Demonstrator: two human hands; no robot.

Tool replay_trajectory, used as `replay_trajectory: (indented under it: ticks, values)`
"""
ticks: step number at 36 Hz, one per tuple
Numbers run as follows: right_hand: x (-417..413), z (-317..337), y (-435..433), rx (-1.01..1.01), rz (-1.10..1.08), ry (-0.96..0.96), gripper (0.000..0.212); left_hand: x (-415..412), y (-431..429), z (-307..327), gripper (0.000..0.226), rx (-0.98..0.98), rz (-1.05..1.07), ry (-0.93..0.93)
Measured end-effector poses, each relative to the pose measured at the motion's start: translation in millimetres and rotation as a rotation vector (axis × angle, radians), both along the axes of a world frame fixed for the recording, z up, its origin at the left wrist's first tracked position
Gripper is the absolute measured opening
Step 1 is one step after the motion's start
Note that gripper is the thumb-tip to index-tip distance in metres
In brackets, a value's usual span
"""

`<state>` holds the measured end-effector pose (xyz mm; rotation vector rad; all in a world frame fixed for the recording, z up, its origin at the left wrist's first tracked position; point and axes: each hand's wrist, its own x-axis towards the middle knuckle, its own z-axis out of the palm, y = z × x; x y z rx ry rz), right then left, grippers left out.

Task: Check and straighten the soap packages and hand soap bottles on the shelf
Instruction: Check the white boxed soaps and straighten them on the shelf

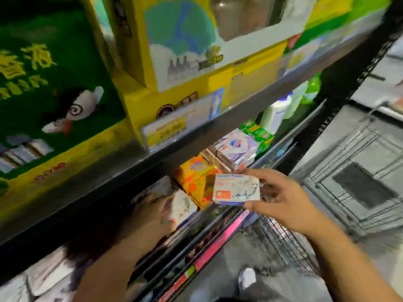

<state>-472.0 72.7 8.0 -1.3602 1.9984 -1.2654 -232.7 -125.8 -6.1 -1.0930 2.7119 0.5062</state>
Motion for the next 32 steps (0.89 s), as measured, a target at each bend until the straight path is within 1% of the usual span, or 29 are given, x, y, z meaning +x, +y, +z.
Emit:
replay_trajectory:
  ticks: [1, 3, 6, 9, 11, 14, 16, 17, 19, 20, 21, 23, 24, 26, 28, 29, 30, 32]
  values:
    - [-6, -2, 5, -0.019, -0.015, -0.003, 0.06, -7, -1, 1, 0.071, 0.004, -0.007, 0.013]
    - [-21, -9, 16, -0.035, -0.053, -0.07, 0.06, -27, 4, 8, 0.064, -0.024, -0.036, 0.074]
    - [-46, -23, 35, -0.039, -0.098, -0.168, 0.063, -75, 27, 18, 0.053, -0.017, -0.181, 0.226]
    - [-74, -32, 58, -0.028, -0.121, -0.249, 0.062, -136, 57, 15, 0.058, -0.063, -0.471, 0.322]
    - [-93, -38, 73, -0.009, -0.145, -0.273, 0.061, -177, 74, 4, 0.065, -0.041, -0.627, 0.342]
    - [-124, -53, 100, 0.034, -0.17, -0.309, 0.06, -241, 101, -13, 0.074, -0.039, -0.73, 0.327]
    - [-144, -64, 117, 0.054, -0.198, -0.345, 0.06, -280, 115, -28, 0.078, 0.043, -0.738, 0.248]
    - [-156, -73, 126, 0.076, -0.224, -0.327, 0.06, -301, 121, -39, 0.082, 0.078, -0.75, 0.183]
    - [-178, -92, 145, 0.141, -0.283, -0.353, 0.063, -337, 134, -62, 0.098, 0.142, -0.798, 0.085]
    - [-189, -105, 153, 0.18, -0.295, -0.385, 0.066, -354, 141, -73, 0.102, 0.16, -0.82, 0.033]
    - [-199, -118, 160, 0.236, -0.292, -0.405, 0.07, -370, 149, -85, 0.101, 0.163, -0.838, -0.027]
    - [-211, -140, 172, 0.329, -0.313, -0.446, 0.083, -400, 162, -111, 0.085, 0.14, -0.871, -0.139]
    - [-214, -152, 177, 0.365, -0.342, -0.482, 0.086, -412, 166, -125, 0.077, 0.133, -0.884, -0.169]
    - [-218, -176, 187, 0.469, -0.387, -0.494, 0.076, -433, 171, -154, 0.069, 0.14, -0.887, -0.231]
    - [-217, -208, 197, 0.674, -0.414, -0.404, 0.067, -447, 174, -179, 0.064, 0.131, -0.887, -0.259]
    - [-214, -227, 202, 0.799, -0.415, -0.395, 0.063, -453, 176, -189, 0.061, 0.118, -0.884, -0.262]
    - [-210, -247, 207, 0.901, -0.414, -0.409, 0.058, -459, 178, -200, 0.057, 0.103, -0.885, -0.262]
    - [-195, -279, 214, 1.023, -0.383, -0.442, 0.051, -471, 183, -220, 0.052, 0.106, -0.888, -0.301]
